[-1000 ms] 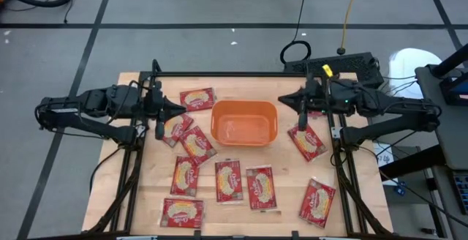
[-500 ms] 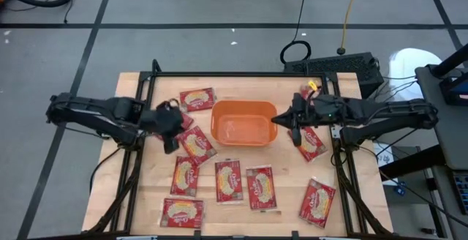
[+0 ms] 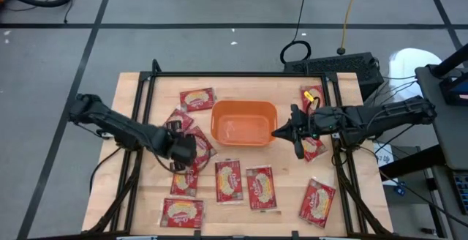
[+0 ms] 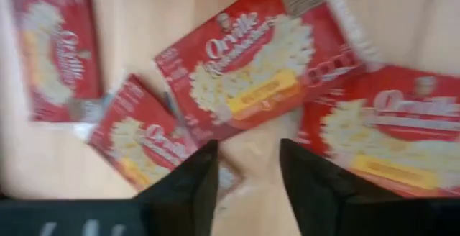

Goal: Sort popcorn bags into baskets
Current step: Put the red popcorn bag into the orange bin

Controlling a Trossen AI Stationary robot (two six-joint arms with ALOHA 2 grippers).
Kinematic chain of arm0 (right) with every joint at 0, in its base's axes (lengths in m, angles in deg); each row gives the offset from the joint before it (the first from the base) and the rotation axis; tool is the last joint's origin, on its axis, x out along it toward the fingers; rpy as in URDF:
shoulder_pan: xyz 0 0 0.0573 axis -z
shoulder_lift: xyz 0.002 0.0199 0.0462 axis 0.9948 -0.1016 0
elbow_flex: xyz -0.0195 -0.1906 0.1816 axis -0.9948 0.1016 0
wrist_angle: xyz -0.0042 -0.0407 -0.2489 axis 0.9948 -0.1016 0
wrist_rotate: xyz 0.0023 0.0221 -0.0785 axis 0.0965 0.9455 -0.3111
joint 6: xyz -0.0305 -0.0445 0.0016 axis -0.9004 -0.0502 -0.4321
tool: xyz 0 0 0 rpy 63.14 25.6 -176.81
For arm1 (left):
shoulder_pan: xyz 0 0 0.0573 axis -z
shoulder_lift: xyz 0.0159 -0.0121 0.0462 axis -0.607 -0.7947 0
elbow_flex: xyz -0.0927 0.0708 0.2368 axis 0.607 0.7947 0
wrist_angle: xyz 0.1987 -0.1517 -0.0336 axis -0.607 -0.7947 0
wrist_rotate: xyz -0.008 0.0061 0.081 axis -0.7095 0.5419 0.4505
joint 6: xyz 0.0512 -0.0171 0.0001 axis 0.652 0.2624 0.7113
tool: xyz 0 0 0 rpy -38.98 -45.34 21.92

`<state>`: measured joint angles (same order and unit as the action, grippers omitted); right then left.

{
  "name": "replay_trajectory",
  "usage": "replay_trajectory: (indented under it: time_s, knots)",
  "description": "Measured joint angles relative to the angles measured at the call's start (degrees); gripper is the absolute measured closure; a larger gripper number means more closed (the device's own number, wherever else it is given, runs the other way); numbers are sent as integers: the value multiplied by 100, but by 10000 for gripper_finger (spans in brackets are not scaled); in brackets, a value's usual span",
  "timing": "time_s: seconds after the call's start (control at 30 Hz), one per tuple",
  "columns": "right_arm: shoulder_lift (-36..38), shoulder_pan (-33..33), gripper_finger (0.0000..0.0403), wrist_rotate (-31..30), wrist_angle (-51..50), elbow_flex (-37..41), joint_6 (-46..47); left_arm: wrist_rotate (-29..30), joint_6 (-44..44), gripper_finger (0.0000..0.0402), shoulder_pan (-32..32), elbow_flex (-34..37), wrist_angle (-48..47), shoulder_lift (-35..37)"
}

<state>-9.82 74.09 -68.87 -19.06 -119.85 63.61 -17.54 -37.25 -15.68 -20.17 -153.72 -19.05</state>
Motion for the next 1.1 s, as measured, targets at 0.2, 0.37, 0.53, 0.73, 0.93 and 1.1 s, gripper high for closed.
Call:
replay_trajectory:
  time_s: [0.2,0.37,0.53,0.73,0.93,1.1]
  knots:
    - [-2,-128,403,-9,22,79,-9,448,235,192,396,251,74,-420]
    - [-2,-166,403,-23,154,83,-132,573,329,188,479,1058,857,-434]
    - [-2,-166,403,-24,330,83,-266,1077,537,188,508,1605,1486,-433]
    - [-2,-166,403,-26,334,83,-249,1076,1115,188,511,2098,2160,-432]
    - [-2,-164,403,-317,334,83,-295,1145,1462,216,496,2535,2833,-432]
    - [-2,-162,403,-454,334,83,-293,1239,1872,272,514,2858,3443,-401]
